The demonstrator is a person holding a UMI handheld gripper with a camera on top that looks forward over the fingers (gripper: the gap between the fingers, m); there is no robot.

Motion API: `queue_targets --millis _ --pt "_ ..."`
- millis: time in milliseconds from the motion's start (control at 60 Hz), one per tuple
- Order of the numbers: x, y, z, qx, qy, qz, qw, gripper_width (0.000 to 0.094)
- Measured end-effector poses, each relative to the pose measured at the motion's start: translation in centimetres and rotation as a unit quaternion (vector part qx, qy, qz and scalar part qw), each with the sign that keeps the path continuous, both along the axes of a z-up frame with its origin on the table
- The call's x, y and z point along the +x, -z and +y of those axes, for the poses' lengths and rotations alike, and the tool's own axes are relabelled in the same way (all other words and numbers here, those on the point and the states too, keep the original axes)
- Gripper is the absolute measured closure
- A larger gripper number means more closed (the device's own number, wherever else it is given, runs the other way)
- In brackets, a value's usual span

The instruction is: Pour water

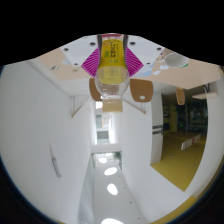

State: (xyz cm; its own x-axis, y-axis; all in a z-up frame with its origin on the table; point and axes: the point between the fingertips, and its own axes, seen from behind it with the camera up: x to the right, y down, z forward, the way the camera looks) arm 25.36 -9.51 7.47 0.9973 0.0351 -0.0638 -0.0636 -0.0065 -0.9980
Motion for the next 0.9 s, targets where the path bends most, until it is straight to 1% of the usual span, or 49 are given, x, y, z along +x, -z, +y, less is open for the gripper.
queue_targets --millis 17,50,100,150,167,217,233,250,283,367,383,400,467,500,517,533,567,583,617,633,650,683,733,750,767,867,900 --pt "0.2 1.5 -0.3 -0.013 -0.011 0.022 1.0 0.0645" --pt "1.2 4.2 -0.9 -0.033 -0.02 0.053 0.998 0.0644" --pt "2.5 7.5 -1.1 -0.057 -0.014 0.071 0.996 0.0643" --pt "4.0 9.3 -2.9 -0.065 -0.012 0.043 0.997 0.0646" --pt "3.5 9.7 -2.1 -0.068 -0.014 0.032 0.997 0.0645" --pt "4.1 11.8 -4.3 -0.09 -0.026 0.011 0.996 0.064" --pt "4.3 12.3 -5.0 -0.093 -0.032 0.007 0.995 0.0642" --pt "3.7 11.8 -4.0 -0.081 -0.033 -0.001 0.996 0.0642" --pt "4.3 11.9 -4.9 -0.077 -0.039 -0.012 0.996 0.0643" --pt "6.8 12.0 -7.1 -0.076 -0.045 -0.013 0.996 0.0641" --pt "8.5 12.9 -8.1 -0.076 -0.045 -0.008 0.996 0.0632" --pt "6.7 12.3 -6.0 -0.076 -0.046 -0.003 0.996 0.0603" --pt "8.2 12.0 -7.6 -0.075 -0.052 -0.002 0.996 0.0488" --pt "9.4 12.3 -8.6 -0.085 -0.053 -0.009 0.995 0.0423" --pt "11.4 13.0 -10.1 -0.094 -0.049 -0.01 0.994 0.0345" --pt "9.9 12.6 -8.8 -0.104 -0.047 -0.014 0.993 0.0275" --pt "11.1 12.6 -10.3 -0.114 -0.047 -0.02 0.992 0.0055" --pt "12.0 12.5 -11.1 -0.113 -0.045 -0.022 0.992 0.006" --pt "13.6 12.0 -12.6 -0.11 -0.042 -0.02 0.993 0.0098" --pt "15.1 12.3 -13.8 -0.112 -0.037 -0.019 0.993 0.0094" --pt "13.9 11.7 -13.3 -0.115 -0.035 -0.017 0.993 0.0091" --pt "15.4 11.5 -15.5 -0.122 -0.038 -0.014 0.992 0.0087" --pt "17.3 11.1 -19.3 -0.126 -0.048 -0.005 0.991 0.0083" --pt "17.5 11.1 -20.3 -0.126 -0.051 0.0 0.991 0.0084" --pt "16.2 10.6 -20.5 -0.125 -0.058 0.003 0.991 0.0084" --pt "19.3 9.8 -28.6 -0.129 -0.086 0.022 0.988 0.0086" --pt "18.7 9.7 -30.7 -0.132 -0.089 0.026 0.987 0.0084"
